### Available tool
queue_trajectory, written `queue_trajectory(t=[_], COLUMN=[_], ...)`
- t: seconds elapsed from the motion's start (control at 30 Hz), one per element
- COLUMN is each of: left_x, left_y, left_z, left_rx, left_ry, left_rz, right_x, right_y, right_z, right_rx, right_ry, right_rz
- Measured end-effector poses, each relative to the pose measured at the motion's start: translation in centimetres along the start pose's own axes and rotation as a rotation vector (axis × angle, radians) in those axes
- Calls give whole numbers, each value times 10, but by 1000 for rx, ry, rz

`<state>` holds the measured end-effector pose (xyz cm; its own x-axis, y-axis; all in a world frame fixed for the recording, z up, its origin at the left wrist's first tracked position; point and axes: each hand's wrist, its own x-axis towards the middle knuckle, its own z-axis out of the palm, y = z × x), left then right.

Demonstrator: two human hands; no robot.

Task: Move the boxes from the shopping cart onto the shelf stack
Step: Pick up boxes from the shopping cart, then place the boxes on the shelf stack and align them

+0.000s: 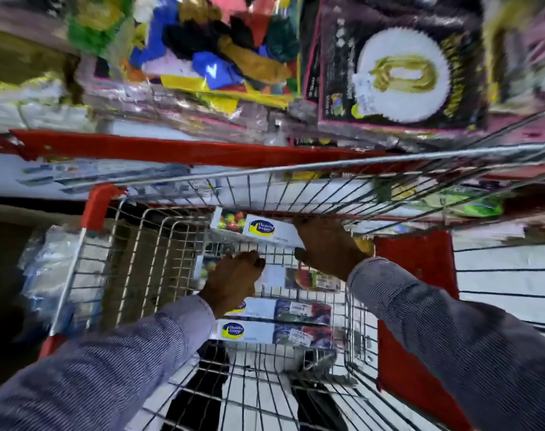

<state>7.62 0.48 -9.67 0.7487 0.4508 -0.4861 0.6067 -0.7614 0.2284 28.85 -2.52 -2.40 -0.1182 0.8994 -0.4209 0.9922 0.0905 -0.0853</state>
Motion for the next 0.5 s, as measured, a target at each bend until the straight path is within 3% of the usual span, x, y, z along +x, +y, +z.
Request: queue_trajectory(t=[0.17, 0.5], left_x=[-71, -207], left_y=[16, 65], left_z=[-100, -342], left_rx=[-145, 80], left_ry=[184, 518], left_rz=[40, -98], right_x=[-32, -145], right_y=[-5, -28], right_z=[-76, -351], right_rx=[143, 37], right_ry=[103, 374], right_rz=[-43, -164])
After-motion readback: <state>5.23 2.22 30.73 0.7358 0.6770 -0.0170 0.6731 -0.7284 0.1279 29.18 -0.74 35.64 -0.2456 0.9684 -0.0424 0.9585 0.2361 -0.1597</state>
